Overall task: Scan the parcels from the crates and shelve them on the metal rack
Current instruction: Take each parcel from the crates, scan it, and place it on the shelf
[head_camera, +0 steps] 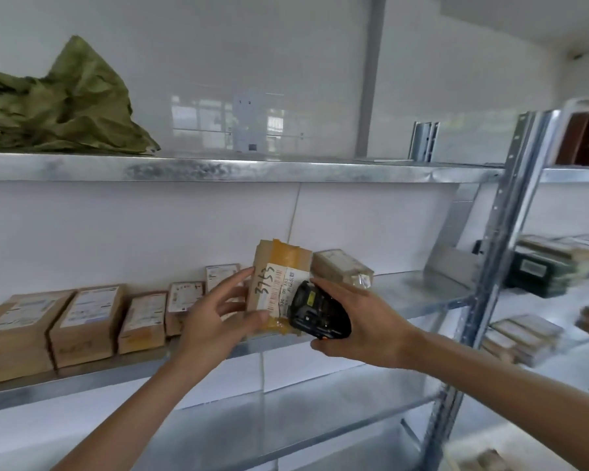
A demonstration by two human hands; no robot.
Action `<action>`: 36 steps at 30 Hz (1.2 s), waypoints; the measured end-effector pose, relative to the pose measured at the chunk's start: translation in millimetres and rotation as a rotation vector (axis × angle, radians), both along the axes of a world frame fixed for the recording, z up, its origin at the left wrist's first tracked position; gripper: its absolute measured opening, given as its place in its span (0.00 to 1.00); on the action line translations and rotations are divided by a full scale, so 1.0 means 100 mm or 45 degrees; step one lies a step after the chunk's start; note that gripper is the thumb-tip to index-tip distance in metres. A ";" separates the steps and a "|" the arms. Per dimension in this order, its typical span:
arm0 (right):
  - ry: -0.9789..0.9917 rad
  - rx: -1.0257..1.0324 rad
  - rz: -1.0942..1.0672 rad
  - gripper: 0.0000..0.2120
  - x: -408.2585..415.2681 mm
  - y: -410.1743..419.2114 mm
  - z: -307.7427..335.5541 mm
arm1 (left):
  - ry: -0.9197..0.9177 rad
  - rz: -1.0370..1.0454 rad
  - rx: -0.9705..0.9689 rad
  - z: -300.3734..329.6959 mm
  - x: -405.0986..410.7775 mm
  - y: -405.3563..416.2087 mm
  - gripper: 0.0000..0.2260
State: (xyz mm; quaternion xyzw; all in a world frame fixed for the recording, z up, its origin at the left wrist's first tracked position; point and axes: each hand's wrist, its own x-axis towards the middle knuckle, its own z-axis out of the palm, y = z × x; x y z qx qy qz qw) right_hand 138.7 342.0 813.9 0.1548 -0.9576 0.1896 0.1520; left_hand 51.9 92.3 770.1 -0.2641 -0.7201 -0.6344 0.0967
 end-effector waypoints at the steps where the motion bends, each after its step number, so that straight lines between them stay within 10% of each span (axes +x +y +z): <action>1: 0.012 0.066 -0.032 0.40 0.03 0.10 0.03 | 0.010 -0.020 -0.002 0.02 -0.04 0.11 0.30; 14: -0.060 0.473 -0.370 0.43 0.36 1.15 0.30 | -0.010 -0.281 0.005 0.06 -0.35 1.12 0.31; 36: 0.135 0.795 -0.155 0.38 0.53 2.96 0.55 | 0.122 -0.040 -0.081 0.18 -0.04 2.82 0.32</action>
